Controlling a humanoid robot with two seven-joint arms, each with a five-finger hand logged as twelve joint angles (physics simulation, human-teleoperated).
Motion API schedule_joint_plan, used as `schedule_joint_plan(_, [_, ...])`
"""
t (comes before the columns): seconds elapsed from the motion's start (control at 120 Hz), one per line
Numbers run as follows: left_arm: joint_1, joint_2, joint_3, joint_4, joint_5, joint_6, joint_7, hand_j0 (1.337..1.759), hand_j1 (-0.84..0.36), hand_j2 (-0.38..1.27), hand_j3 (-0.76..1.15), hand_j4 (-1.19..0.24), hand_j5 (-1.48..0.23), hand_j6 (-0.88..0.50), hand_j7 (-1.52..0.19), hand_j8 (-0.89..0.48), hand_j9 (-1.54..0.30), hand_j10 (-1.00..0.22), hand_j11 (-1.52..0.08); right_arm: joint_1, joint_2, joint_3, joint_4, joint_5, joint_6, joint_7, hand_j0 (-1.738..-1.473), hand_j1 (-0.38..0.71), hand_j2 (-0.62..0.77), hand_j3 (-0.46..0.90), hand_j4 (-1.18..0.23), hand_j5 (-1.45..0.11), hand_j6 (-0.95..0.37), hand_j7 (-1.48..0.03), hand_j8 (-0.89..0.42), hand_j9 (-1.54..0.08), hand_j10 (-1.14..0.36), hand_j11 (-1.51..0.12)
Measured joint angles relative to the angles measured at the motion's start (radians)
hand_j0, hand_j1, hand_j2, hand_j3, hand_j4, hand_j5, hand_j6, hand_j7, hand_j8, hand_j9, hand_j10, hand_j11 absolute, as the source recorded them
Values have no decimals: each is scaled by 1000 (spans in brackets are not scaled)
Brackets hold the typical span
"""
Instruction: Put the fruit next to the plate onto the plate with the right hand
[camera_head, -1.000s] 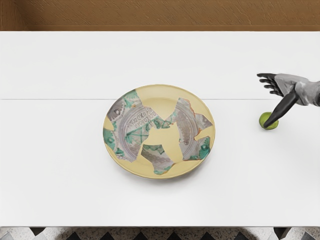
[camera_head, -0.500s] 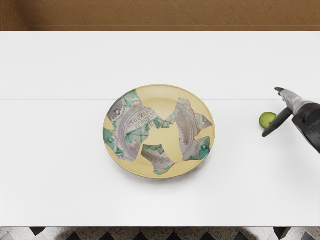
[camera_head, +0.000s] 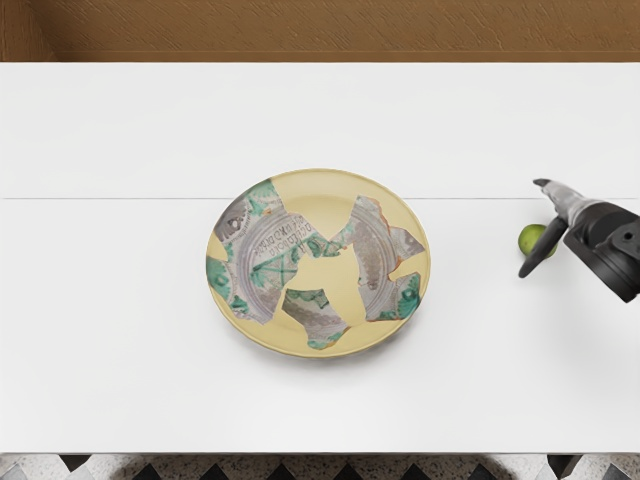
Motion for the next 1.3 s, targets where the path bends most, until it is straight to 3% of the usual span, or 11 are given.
schedule_joint_plan(0.992, [0, 0, 0, 0, 0, 0, 0, 1658, 349, 1, 0, -1, 0, -1, 0, -1, 0, -1, 0, 22, -23, 1, 2, 10, 75, -14, -1658, 105, -56, 0, -392, -514, -396, -510, -393, -514, -392, -514])
schedule_joint_plan(1.3, [0, 0, 0, 0, 0, 0, 0, 1658, 349, 1, 0, -1, 0, -1, 0, -1, 0, -1, 0, 20, -37, 4, 4, 19, 83, -22, -1657, 142, -77, 0, -425, -567, -431, -559, -343, -569, -424, -570])
